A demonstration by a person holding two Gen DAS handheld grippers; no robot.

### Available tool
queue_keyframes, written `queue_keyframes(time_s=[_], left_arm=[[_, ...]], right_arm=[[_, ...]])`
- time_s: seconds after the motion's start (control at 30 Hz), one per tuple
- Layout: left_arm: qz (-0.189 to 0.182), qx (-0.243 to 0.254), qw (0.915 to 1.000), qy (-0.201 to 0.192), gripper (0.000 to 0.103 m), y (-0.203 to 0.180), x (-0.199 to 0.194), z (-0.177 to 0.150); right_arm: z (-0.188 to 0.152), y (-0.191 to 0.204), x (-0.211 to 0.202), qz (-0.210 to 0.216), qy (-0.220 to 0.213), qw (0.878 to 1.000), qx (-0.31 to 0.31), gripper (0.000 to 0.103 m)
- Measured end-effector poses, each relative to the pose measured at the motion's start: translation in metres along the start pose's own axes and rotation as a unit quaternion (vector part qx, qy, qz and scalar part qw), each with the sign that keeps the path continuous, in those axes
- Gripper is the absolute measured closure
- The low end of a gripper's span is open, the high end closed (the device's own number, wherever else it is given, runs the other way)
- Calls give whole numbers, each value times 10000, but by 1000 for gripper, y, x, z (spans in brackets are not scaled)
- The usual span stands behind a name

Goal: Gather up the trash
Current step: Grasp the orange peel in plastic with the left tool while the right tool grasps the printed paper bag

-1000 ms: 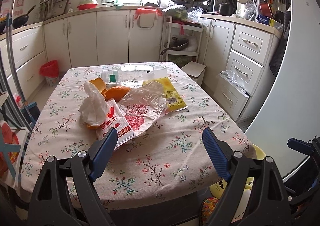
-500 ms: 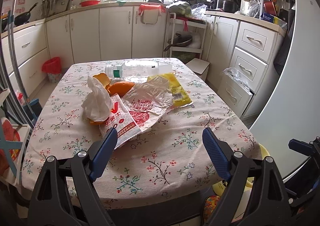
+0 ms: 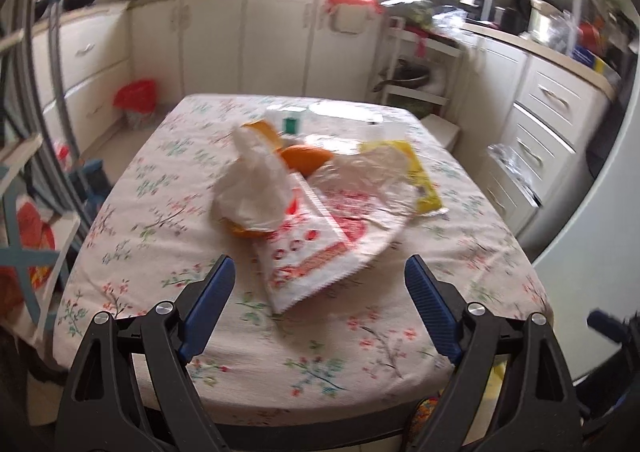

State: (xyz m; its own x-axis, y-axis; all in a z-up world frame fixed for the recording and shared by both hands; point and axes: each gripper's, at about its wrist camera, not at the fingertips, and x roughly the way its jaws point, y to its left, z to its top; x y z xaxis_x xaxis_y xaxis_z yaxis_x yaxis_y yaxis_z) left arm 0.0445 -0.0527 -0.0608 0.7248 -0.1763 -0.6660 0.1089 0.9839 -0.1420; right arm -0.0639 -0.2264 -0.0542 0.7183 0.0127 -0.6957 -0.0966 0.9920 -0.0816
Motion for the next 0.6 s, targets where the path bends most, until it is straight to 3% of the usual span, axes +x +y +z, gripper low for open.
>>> queue_keyframes(time_s=[0.13,0.27,0.43,0.57,0.6], left_arm=[[172,-374,9989,202,20,20,20,7],[307,-207,9990,264,20,14,36,12],[808,-122,9965,153,18,15,58,38],[1300,-91,9908,368,18,21,88,53],[1315,-126,9902,445,23,26,95,55]], right_arm=[[4,4,10,102,54,9999,14,12],[5,9,17,171,71,9998,-34,12],[4,14,23,273,129,9995,-46,12],[4,15,27,296,172,9994,-39,12],[5,15,28,298,173,9994,-32,12]])
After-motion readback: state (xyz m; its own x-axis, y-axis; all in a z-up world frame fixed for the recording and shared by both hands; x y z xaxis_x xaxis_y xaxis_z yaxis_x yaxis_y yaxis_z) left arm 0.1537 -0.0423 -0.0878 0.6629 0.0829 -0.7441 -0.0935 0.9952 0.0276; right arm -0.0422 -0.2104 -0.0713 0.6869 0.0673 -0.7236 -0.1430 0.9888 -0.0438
